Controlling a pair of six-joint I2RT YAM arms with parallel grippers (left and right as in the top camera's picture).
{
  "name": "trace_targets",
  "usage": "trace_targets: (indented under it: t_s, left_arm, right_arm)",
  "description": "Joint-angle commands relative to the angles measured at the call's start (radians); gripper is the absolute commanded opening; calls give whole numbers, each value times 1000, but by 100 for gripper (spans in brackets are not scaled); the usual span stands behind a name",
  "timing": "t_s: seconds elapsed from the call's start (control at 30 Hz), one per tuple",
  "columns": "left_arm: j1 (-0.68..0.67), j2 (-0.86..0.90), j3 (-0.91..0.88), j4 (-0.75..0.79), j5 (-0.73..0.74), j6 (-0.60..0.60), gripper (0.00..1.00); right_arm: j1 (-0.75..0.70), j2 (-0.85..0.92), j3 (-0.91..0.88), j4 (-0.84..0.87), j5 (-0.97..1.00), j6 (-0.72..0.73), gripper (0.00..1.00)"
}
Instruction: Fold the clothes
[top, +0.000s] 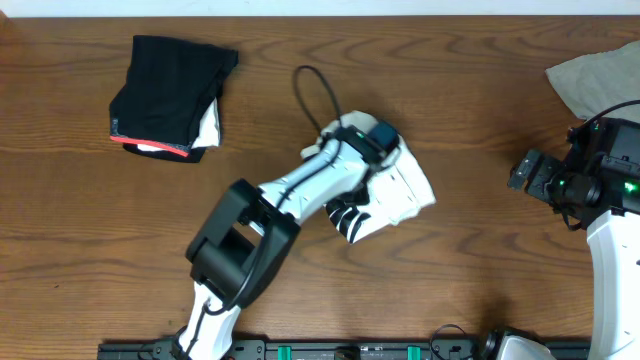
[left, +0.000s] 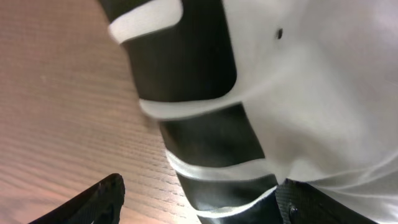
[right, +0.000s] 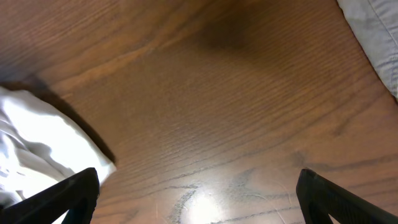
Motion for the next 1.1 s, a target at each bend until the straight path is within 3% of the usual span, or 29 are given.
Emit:
trace_targets:
  t_s: [0.0, 0.17, 0.27, 0.5, 0.73, 0.8, 0.93, 1.07]
  left_arm:
    - [76, 63, -52, 7, 122, -119, 80]
    - [159, 62, -52, 48, 388, -110, 80]
    - [191, 53, -52, 103, 502, 30, 79]
    - [224, -87, -52, 73, 478, 378, 79]
    - [227, -269, -52, 32, 230, 621, 80]
    - [228, -291, -52, 63, 202, 715, 91]
    - [228, -277, -52, 109, 204, 845, 100]
    - [228, -241, -52, 130, 206, 990, 98]
  right_arm:
    - [-5, 0, -5, 0, 6, -1, 99]
    - [-5, 0, -5, 0, 6, -1, 99]
    - [-5, 0, -5, 0, 6, -1, 99]
    - [-5, 0, -5, 0, 6, -1, 99]
    - [-5, 0, -5, 0, 6, -1, 99]
    - [-5, 0, -5, 0, 6, -1, 99]
    - [-5, 0, -5, 0, 6, -1, 99]
    - [-5, 0, -5, 2, 6, -1, 99]
